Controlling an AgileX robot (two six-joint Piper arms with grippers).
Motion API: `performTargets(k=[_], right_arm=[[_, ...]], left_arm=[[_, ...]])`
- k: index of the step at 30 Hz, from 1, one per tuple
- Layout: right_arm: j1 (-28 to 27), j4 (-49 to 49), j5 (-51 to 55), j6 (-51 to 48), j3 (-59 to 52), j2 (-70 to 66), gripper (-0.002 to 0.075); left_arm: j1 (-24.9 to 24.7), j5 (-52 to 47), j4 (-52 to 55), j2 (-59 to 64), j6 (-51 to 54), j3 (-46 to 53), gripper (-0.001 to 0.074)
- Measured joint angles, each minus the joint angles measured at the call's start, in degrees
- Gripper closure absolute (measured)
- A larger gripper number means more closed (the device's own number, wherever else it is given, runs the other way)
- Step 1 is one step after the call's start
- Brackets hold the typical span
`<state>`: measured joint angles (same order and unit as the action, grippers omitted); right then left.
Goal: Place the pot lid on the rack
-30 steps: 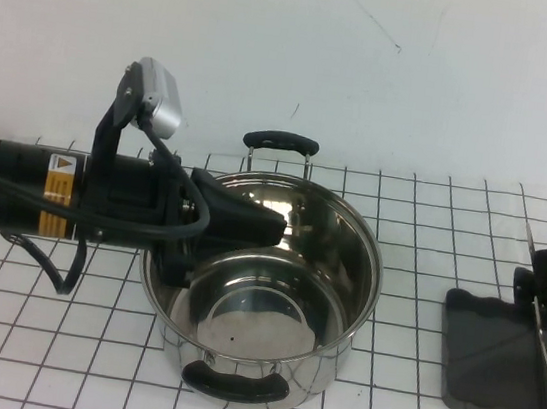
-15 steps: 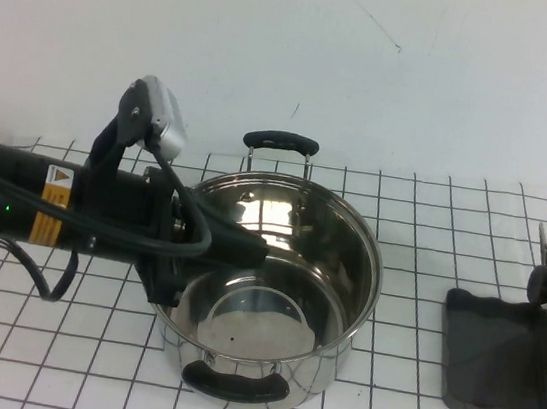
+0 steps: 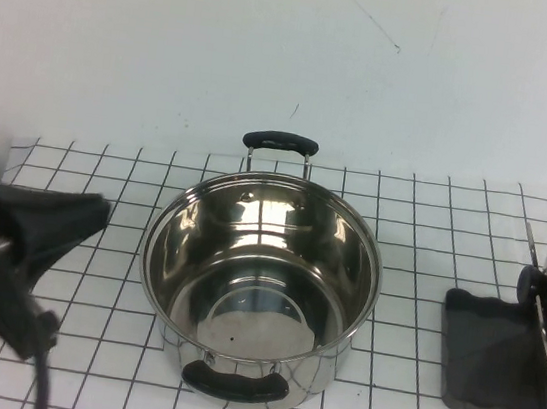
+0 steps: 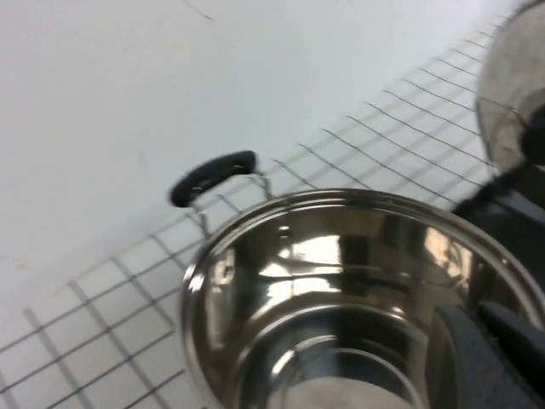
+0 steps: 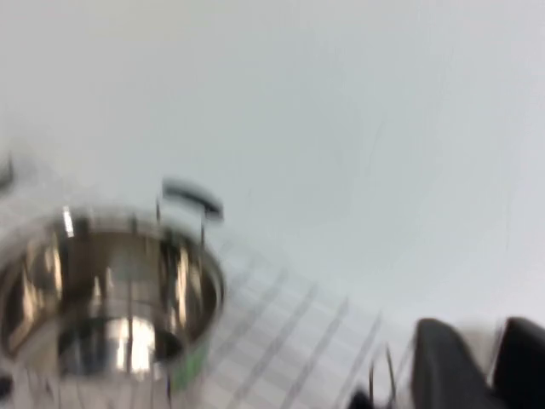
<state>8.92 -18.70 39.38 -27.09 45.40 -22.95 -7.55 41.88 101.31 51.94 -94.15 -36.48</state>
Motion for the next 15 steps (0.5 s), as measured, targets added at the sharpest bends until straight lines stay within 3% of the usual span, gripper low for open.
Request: performTargets(k=[3, 5, 10, 15], right_arm=[[0.00, -4.08, -3.18, -2.72, 0.00, 5.26, 0.0659], [0.00, -7.69, -3.57, -5.21, 0.00, 7.27, 0.0699], [0.00, -23.93, -5.12, -16.07, -4.00, 10.21, 0.0723], [0.00, -35.70, -6.34, -27.46, -9.65, 10.69, 0.0727]], left_arm=[[0.11, -8.29, 0.00, -11.34, -3.08, 6.74, 0.0736], [0.22, -12.76, 0.00, -17.49, -5.48, 10.80, 0.0736], [0.30, -23.93, -0.25, -32.41, -8.00, 21.83, 0.0736], [0.30, -28.35, -0.81, -41.78, -8.34, 28.83, 0.0736]])
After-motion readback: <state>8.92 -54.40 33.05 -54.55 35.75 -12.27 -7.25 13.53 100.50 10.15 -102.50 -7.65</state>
